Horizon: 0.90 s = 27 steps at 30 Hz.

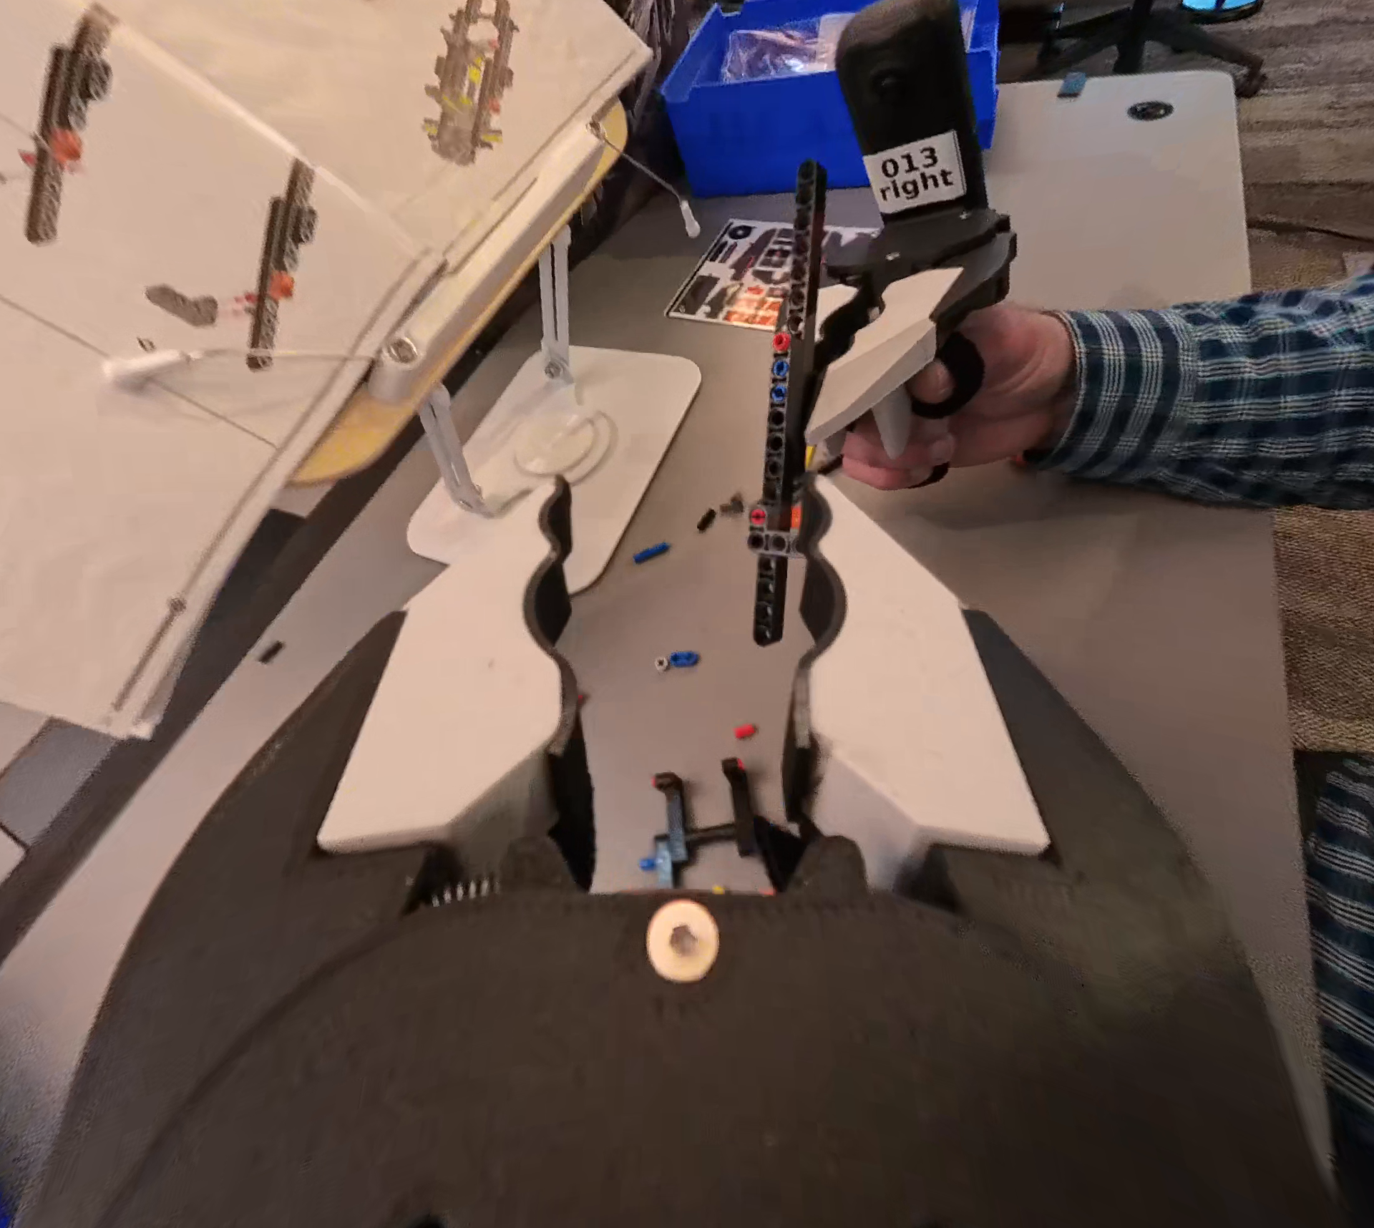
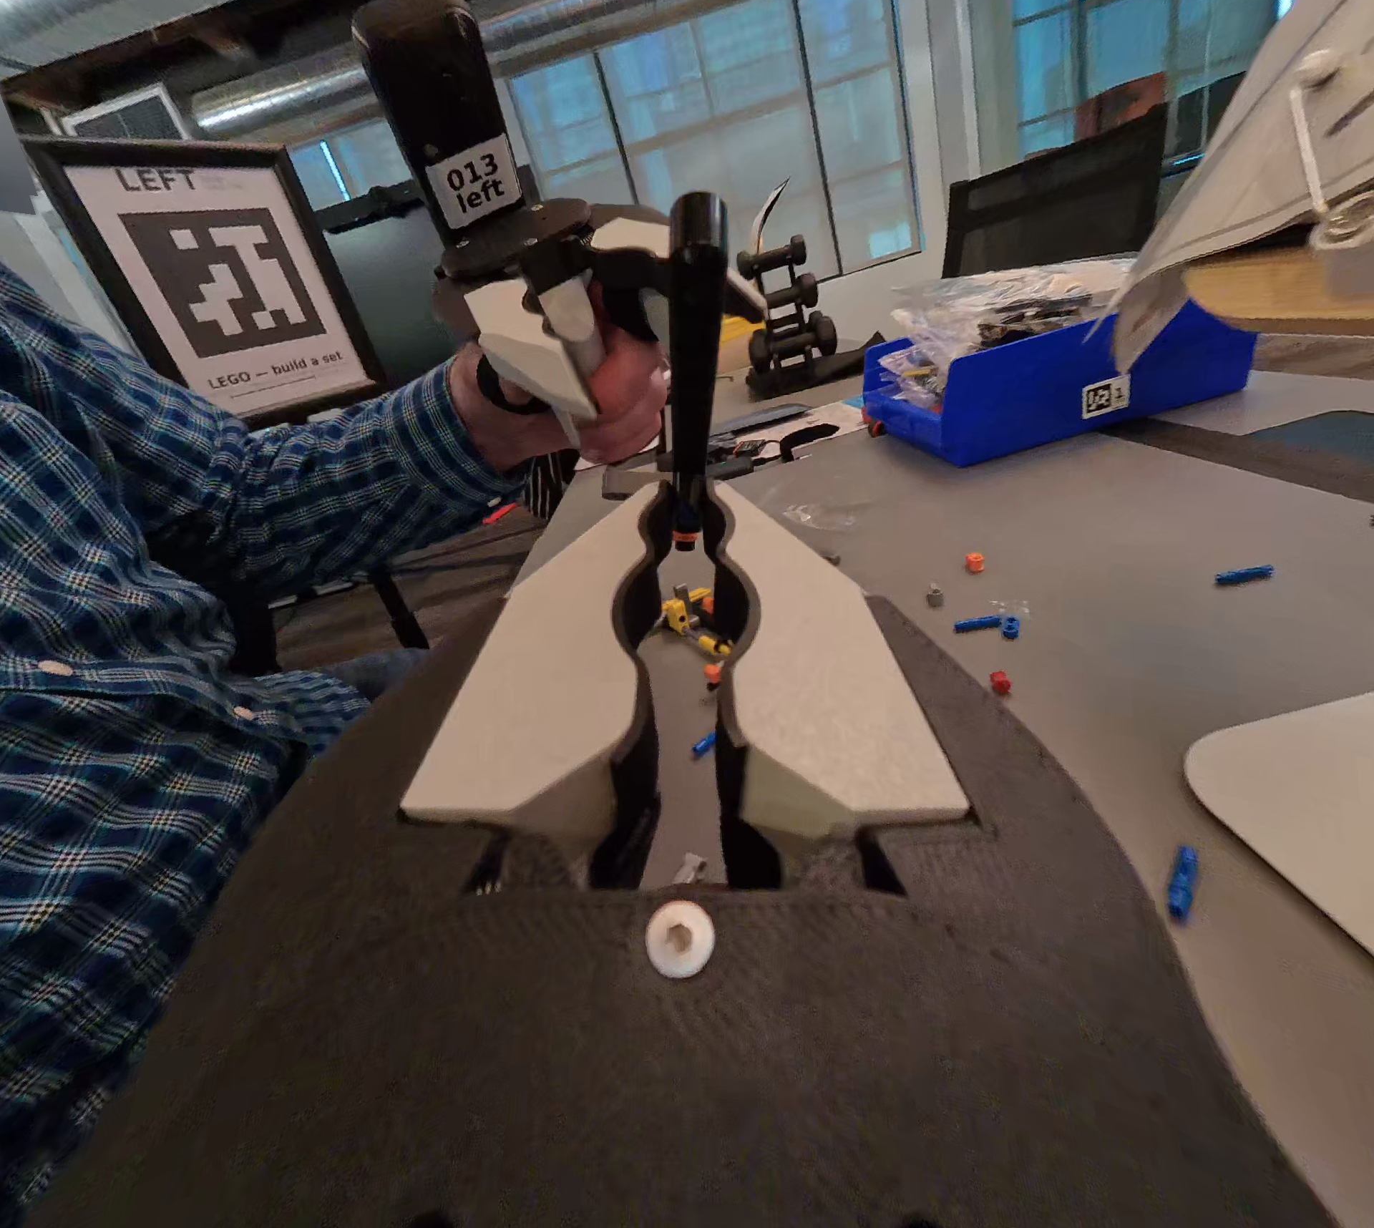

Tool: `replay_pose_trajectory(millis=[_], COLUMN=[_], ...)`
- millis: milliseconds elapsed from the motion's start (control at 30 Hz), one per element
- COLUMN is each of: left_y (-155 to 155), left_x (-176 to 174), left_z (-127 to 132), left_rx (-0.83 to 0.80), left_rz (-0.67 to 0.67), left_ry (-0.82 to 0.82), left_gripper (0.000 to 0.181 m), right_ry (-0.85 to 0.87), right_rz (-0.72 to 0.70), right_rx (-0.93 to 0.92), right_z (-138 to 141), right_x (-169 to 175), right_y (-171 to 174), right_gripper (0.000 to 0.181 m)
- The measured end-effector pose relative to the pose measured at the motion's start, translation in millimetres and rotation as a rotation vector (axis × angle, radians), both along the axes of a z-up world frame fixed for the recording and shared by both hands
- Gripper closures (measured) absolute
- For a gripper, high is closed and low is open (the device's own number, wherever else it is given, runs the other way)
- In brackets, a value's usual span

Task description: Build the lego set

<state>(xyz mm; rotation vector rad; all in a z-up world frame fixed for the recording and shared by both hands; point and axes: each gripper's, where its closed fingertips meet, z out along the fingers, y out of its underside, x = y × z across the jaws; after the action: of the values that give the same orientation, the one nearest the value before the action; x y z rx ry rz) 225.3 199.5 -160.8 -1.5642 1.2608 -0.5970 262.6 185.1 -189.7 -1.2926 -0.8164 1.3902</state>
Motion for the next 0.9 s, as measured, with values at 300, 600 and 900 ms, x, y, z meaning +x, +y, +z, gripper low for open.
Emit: replay_pose_trajectory(millis=[300,600,900], left_y=[86.4,178.6,172.1], left_x=[81.0,108.2,104.4], left_z=[34.6,11.2,12.2], left_rx=[0.314,0.488,0.483], left_rz=[0.015,0.259,0.294], left_ry=[0.166,0.299,0.216], left_gripper=[0.153,0.181,0.181], right_ry=[0.041,0.057,0.03], right_rz=[-0.108,-0.132,-0.131], right_rx=[-0.04,-0.058,-0.078], right_z=[0.8,0.5,-9.1], right_x=[26.0,33.5,29.1], right_y=[22.7,28.7,32.2], right_gripper=[0.176,0.176,0.176])
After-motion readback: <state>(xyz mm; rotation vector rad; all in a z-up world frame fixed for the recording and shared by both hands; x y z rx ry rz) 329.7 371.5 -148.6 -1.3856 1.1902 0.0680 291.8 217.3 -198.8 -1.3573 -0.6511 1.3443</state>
